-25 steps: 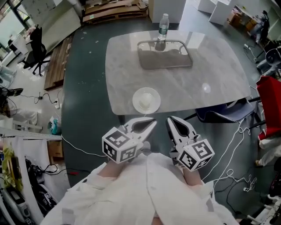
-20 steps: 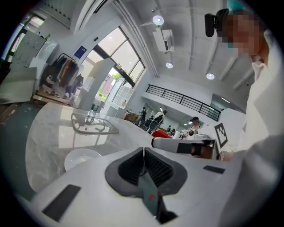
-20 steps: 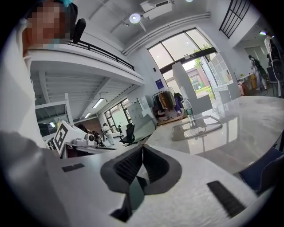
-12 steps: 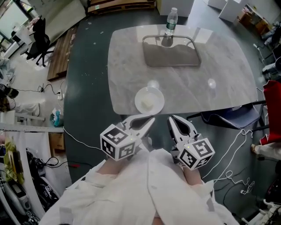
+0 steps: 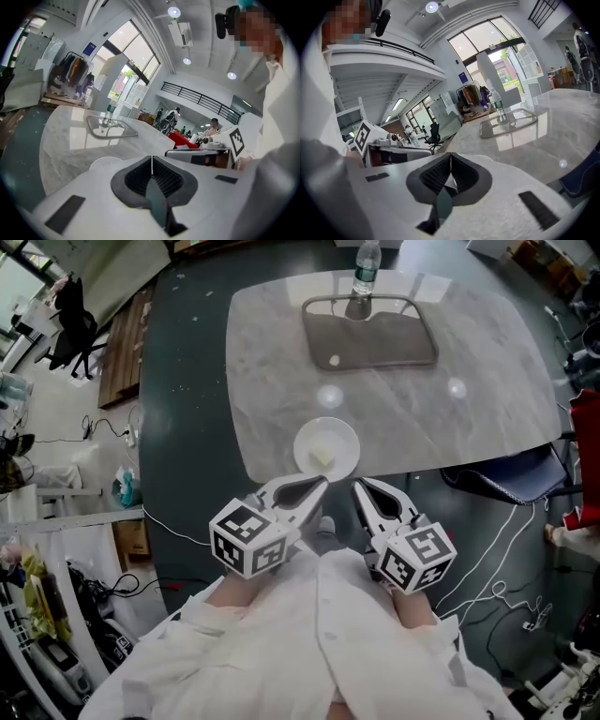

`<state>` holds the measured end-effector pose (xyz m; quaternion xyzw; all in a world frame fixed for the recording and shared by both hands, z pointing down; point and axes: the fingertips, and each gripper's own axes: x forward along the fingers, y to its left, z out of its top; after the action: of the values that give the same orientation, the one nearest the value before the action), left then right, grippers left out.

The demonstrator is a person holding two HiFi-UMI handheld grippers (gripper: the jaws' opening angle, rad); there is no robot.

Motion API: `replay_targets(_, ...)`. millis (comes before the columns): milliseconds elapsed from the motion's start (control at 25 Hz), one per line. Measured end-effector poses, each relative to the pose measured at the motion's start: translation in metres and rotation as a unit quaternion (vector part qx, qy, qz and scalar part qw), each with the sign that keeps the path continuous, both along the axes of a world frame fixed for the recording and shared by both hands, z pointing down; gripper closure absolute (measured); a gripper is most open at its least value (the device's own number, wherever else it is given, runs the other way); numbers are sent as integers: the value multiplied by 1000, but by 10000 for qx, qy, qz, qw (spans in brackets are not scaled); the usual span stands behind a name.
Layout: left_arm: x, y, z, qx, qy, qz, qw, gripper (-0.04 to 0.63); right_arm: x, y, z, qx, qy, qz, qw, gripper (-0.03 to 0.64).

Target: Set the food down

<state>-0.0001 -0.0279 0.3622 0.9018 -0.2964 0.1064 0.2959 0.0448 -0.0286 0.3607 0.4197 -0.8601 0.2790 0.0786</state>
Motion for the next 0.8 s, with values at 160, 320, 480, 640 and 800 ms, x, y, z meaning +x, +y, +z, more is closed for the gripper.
replay_targets(160, -11, -11, 11, -171, -50, -56, 9998, 575, -2, -4, 9, -151, 117, 60, 9998, 614)
replay_targets(320, -20, -22, 22, -419, -47, -101, 9991, 575, -5, -11, 20, -352, 190, 100, 9991, 614)
replay_targets(480, -26, -27, 36, -575, -191, -72, 9981, 575, -2, -20, 30, -500, 200, 235, 9983, 614)
replay_targets(640, -30, -26, 57, -819, -285, -101, 9962, 575, -4, -24, 44, -651, 203, 299, 9972, 614)
replay_targets(800, -34, -27, 73, -1008, -351, -118, 9942, 575, -8, -24, 58, -845, 201, 327, 9957, 614)
